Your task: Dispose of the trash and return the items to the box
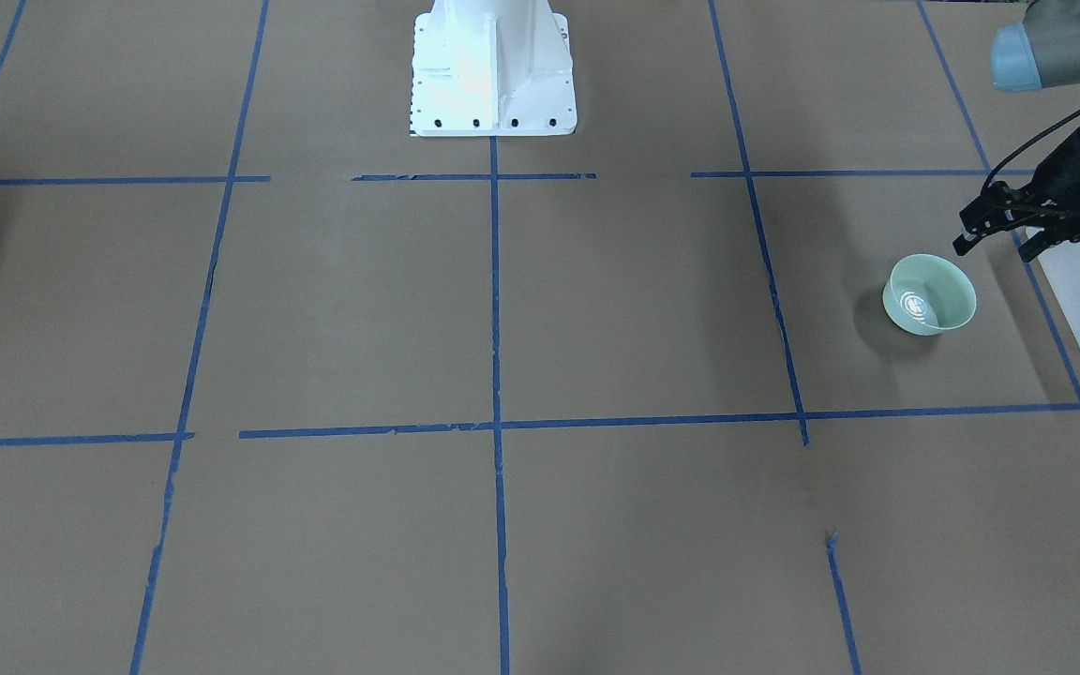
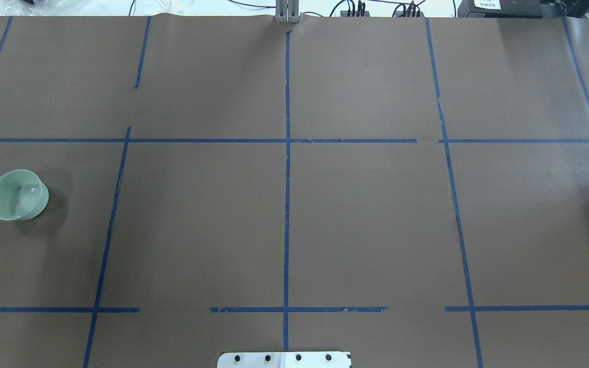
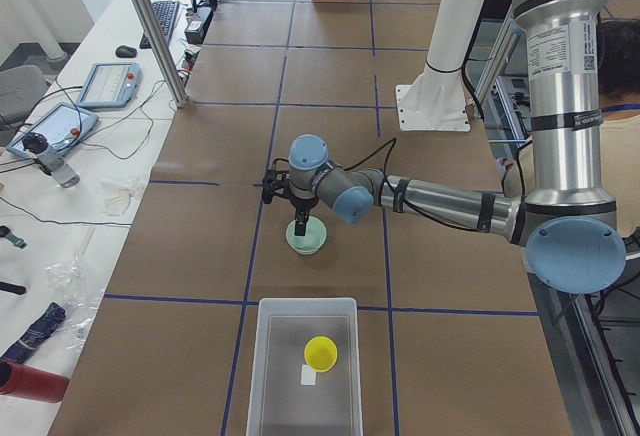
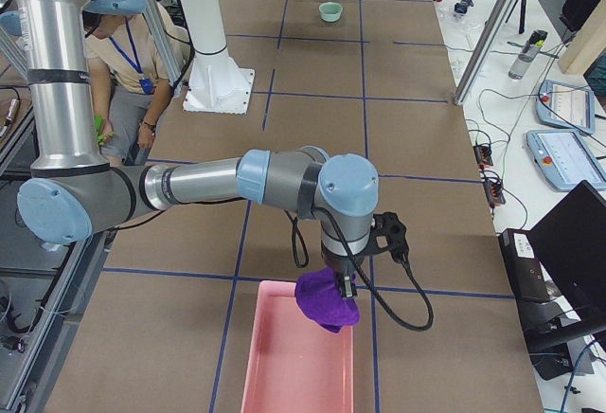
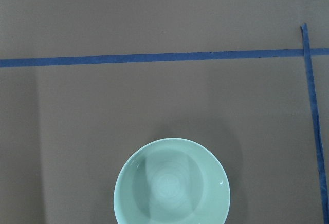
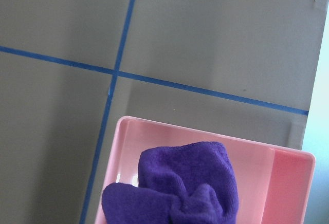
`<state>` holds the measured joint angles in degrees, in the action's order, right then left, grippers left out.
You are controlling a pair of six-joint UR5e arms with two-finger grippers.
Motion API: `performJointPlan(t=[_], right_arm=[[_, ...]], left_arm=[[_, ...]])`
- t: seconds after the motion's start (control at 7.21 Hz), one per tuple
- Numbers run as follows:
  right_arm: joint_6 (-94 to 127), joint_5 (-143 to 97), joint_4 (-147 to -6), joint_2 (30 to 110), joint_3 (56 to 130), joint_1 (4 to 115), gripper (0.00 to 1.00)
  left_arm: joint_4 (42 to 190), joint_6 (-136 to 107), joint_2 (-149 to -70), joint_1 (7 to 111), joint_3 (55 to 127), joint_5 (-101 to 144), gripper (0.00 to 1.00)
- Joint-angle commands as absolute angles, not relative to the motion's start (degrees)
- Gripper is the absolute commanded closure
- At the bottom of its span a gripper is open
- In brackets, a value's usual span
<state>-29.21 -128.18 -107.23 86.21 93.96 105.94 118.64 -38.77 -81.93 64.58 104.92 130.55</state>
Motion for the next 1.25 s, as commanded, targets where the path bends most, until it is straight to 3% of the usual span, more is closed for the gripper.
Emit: performJointPlan(t=[0.0, 0.14, 0.28, 0.42, 0.69, 1.11], right_arm=[[-29.45, -127.79, -92.53, 87.71, 79.34, 105.21, 1.00], [-28.83, -127.88, -87.85, 87.80, 74.75, 104.16, 1.00], [-26.91, -128.66, -86.41, 87.80, 72.97, 103.11, 0.67], [-23.15, -130.24, -85.44, 87.98, 72.95, 102.14, 0.01], [-16.67, -132.95, -81.31, 88.16, 76.00, 99.16, 0.00], [4.24, -137.09, -81.21, 89.56, 94.61, 89.50, 0.00]], left_arm=[[118.65, -39.55, -81.91, 63.55, 104.94, 128.25, 0.00], [118.65, -41.73, -82.00, 61.11, 104.42, 128.06, 0.00], [118.65, -45.14, -82.00, 57.95, 104.41, 126.06, 0.00], [118.65, -48.83, -82.87, 54.18, 104.24, 123.34, 0.00], [118.74, -50.54, -85.07, 52.65, 102.32, 123.05, 0.00], [118.65, -50.45, -88.93, 50.81, 98.98, 121.29, 0.03]])
